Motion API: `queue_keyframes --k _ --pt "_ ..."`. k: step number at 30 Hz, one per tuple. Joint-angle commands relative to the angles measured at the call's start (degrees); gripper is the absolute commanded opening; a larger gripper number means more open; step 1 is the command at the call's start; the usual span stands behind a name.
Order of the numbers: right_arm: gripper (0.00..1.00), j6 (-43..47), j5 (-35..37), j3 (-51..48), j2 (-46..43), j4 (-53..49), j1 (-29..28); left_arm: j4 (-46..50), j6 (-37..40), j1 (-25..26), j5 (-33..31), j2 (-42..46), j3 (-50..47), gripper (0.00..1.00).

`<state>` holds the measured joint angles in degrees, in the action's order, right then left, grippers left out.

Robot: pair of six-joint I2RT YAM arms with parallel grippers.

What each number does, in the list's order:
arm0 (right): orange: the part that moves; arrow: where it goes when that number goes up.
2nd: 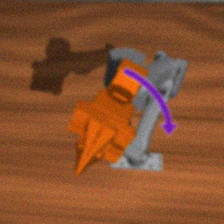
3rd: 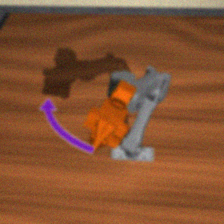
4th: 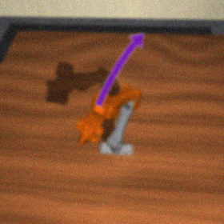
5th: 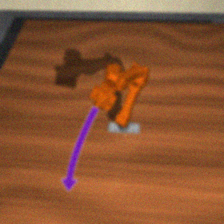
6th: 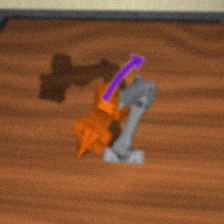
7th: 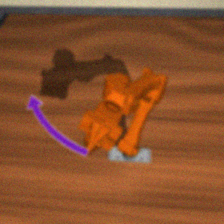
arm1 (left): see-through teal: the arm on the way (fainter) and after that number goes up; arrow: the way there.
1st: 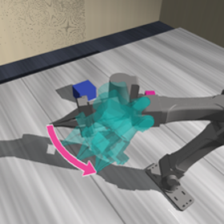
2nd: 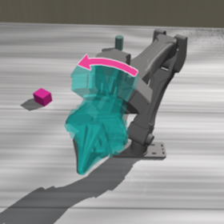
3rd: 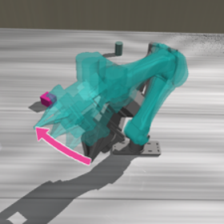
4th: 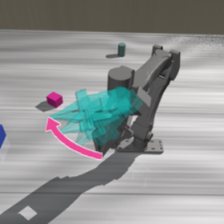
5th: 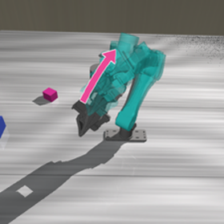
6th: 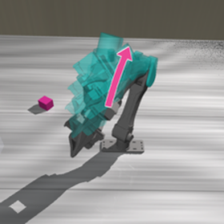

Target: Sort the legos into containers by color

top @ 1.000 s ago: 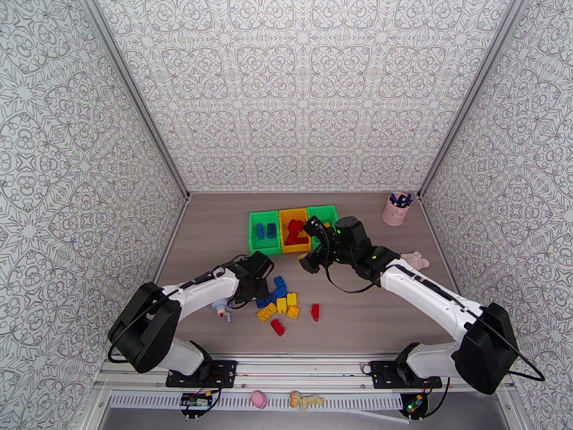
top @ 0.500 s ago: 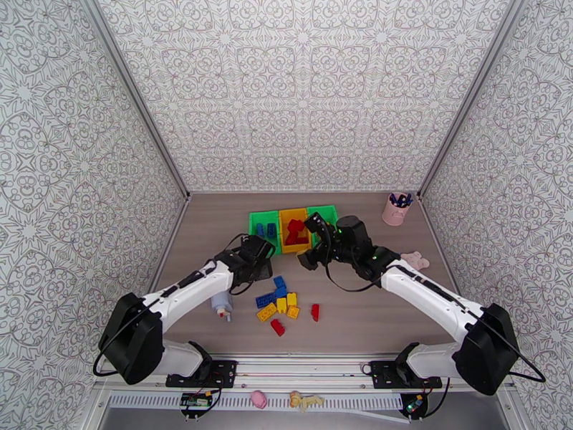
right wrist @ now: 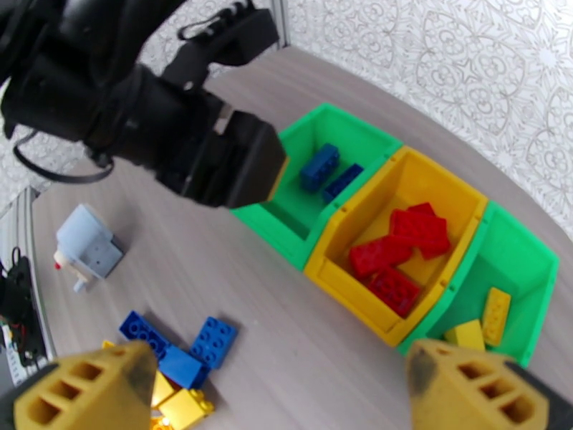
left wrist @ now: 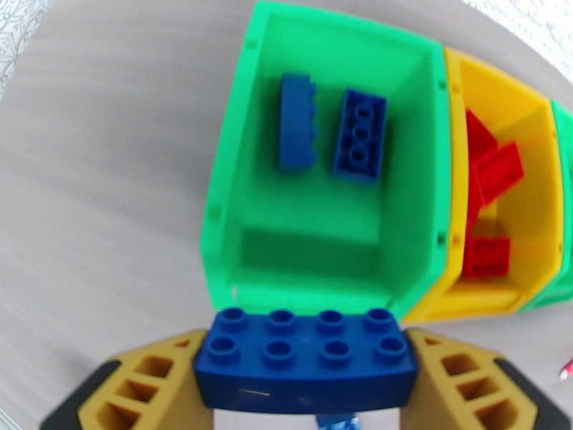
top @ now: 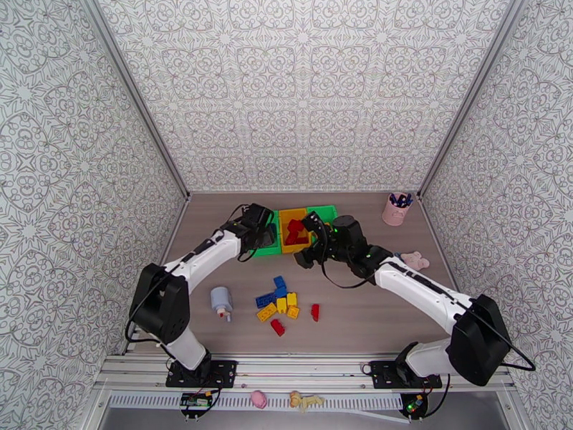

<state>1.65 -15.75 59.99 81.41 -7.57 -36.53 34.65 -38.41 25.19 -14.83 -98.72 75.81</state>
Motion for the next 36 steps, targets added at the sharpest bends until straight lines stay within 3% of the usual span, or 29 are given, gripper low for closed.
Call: queue_keyframes --k 1,7,12,19,21,23,28,36 --pt "0.95 -1.04 -1.04 0.6 0.16 1.42 -0.03 -1.32 1.84 -1.4 0.71 -3.43 3.96 0.51" --pt "0.95 -0.5 -0.62 0.44 -0.37 0.54 -0.03 -0.78 3.06 -1.9 2.72 -8.81 8.73 0.52" --pt "0.94 -1.03 -0.82 0.49 -0.62 0.3 -0.03 -0.67 3.17 -1.2 2.53 -8.65 9.52 0.73" --pt "0.94 1.16 0.92 1.19 -0.85 -2.42 -0.06 -2.42 6.71 1.34 0.41 -1.35 5.48 0.9" --pt "0.95 3.52 0.88 1.29 -1.11 -3.71 -0.03 -2.79 7.62 2.09 -0.17 1.82 3.51 0.94" --pt "0.98 9.62 -4.32 1.59 -1.49 -6.29 -0.03 -2.3 7.68 2.49 -0.29 5.17 1.43 0.99" --pt "1.0 23.65 -7.94 3.64 -0.94 -16.83 -1.25 -1.4 4.04 1.05 2.08 12.49 -4.98 1.0" --pt "1.0 39.62 0.52 8.09 7.43 -31.7 -10.71 -2.95 -3.51 -4.89 9.95 19.03 -12.97 1.0"
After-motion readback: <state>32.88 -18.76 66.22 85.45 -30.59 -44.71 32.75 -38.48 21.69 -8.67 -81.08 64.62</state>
